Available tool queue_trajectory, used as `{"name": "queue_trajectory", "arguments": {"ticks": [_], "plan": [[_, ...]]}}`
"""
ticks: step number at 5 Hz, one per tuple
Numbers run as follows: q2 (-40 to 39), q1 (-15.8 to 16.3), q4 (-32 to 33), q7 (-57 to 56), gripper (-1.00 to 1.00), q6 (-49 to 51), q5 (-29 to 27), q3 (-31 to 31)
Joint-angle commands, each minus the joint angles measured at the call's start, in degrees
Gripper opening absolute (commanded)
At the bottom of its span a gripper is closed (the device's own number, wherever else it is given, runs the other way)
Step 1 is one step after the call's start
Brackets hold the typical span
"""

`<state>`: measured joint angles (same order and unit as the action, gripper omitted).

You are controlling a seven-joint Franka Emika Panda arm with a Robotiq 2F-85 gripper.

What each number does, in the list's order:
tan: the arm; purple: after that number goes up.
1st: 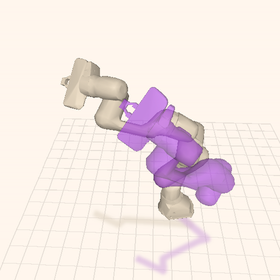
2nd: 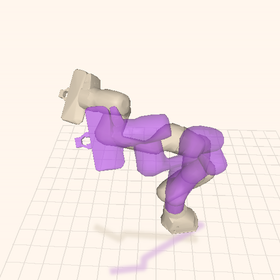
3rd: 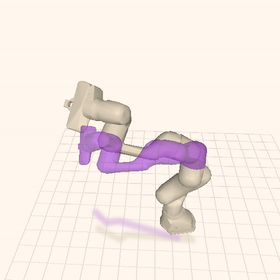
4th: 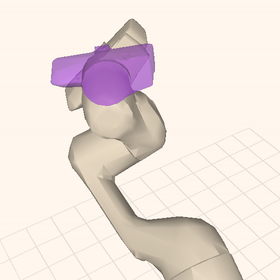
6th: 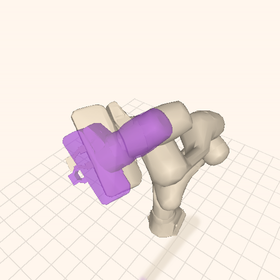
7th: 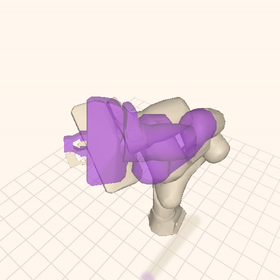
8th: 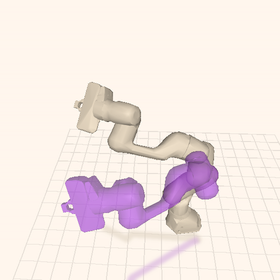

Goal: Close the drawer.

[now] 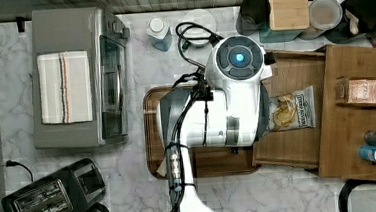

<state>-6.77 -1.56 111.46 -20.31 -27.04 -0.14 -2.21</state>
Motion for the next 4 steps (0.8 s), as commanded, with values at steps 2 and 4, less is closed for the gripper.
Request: {"name": "queue_trajectory", "arguments": {"ticks": [2,4], "plan": [[-6.72,2.2,4.14,-5.01,-1.0,-8.41,10.14,1.33],[-8.52,-0.05,9.41,-9.96,-1.0,-16.26,7.76,2.16]]}}
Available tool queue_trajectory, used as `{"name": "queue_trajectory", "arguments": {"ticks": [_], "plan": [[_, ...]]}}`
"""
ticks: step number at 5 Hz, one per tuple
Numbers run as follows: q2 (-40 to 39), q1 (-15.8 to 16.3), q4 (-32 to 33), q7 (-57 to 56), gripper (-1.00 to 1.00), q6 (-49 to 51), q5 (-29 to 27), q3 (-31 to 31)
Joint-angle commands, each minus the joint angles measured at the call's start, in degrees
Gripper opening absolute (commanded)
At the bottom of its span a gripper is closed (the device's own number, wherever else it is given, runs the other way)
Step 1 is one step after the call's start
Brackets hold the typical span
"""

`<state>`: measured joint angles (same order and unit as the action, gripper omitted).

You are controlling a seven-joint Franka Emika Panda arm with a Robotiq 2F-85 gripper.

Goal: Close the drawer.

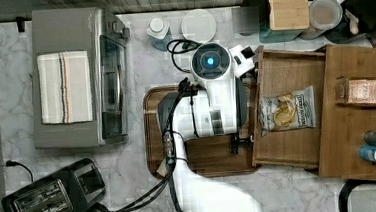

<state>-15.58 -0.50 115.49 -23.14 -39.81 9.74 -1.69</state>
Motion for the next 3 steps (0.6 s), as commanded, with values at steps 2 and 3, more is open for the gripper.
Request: {"name": "queue_trajectory", "arguments": {"ticks": [2,3], "plan": [[-1.28,-1.02,7.38,-7.7,-1.0,-7.98,-1.62,0.19],[-1.06,-1.3,8.03,-8.64,-1.0,-10.89,0.78,-0.58]]}}
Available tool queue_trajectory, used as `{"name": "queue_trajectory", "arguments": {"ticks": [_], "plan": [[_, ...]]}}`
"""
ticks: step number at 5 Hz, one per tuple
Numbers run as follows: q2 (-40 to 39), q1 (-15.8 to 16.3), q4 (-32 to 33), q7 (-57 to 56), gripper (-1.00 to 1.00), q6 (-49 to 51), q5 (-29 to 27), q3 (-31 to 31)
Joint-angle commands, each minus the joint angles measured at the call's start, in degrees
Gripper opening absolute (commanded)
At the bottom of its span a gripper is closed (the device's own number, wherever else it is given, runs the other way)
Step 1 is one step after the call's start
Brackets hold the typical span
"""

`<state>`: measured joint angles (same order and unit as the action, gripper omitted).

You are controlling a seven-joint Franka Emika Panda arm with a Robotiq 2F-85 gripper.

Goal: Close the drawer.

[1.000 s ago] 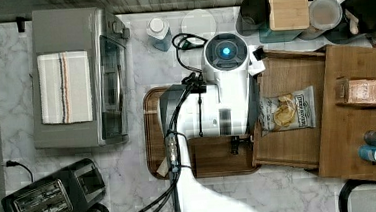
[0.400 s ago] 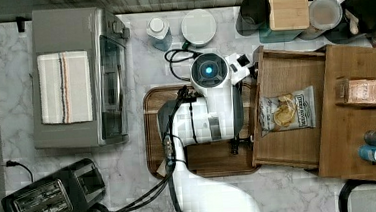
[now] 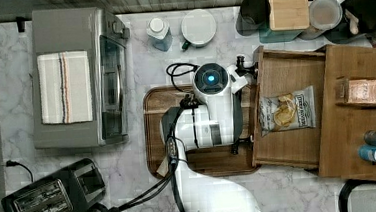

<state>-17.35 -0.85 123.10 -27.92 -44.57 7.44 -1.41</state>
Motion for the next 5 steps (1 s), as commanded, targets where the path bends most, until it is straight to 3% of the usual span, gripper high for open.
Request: {"name": "queue_trajectory", "arguments": {"ticks": [1,3,5], "plan": [[1.04,-2.11,-1.04,-6.86,-1.0,-3.93,2.0,-0.97],[0.28,-6.51,-4.51,-19.25,-1.0,-0.33,-1.86,-2.23],[2.59,-12.36,-4.43,-27.05,-1.0,-3.44,-3.75,-4.66]]}}
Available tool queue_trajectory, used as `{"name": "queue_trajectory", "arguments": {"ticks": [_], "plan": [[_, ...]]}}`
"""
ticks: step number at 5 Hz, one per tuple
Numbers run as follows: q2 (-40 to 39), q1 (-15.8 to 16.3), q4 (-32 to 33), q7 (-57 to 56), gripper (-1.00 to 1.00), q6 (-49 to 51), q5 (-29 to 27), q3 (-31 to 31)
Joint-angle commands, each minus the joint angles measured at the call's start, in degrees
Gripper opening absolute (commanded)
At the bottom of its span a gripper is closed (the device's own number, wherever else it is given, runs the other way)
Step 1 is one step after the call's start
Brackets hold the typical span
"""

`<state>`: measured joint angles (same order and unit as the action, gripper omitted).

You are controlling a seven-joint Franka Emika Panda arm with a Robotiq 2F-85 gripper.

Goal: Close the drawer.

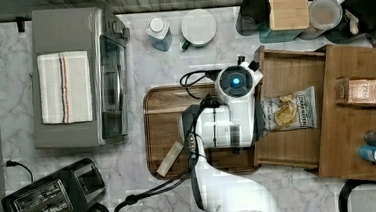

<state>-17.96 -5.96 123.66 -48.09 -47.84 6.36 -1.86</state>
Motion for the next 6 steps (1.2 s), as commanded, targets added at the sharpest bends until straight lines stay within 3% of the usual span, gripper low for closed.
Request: {"name": "queue_trajectory", "arguments": {"ticks": [1,2,4,5,6], "plan": [[1.65,-10.94,-7.86,-9.5,-1.0,0.52,-4.63,-5.66],[0.79,-15.26,-9.06,-17.22,-1.0,-2.45,-7.1,-7.4],[-2.37,-19.37,-16.77,-22.11,-1.0,2.97,-3.61,-10.97],[-6.85,-21.9,-17.55,-26.76,-1.0,-4.77,-6.94,-11.96],[-7.21,-22.03,-18.34,-22.93,-1.0,-4.03,-2.27,-13.52]]}}
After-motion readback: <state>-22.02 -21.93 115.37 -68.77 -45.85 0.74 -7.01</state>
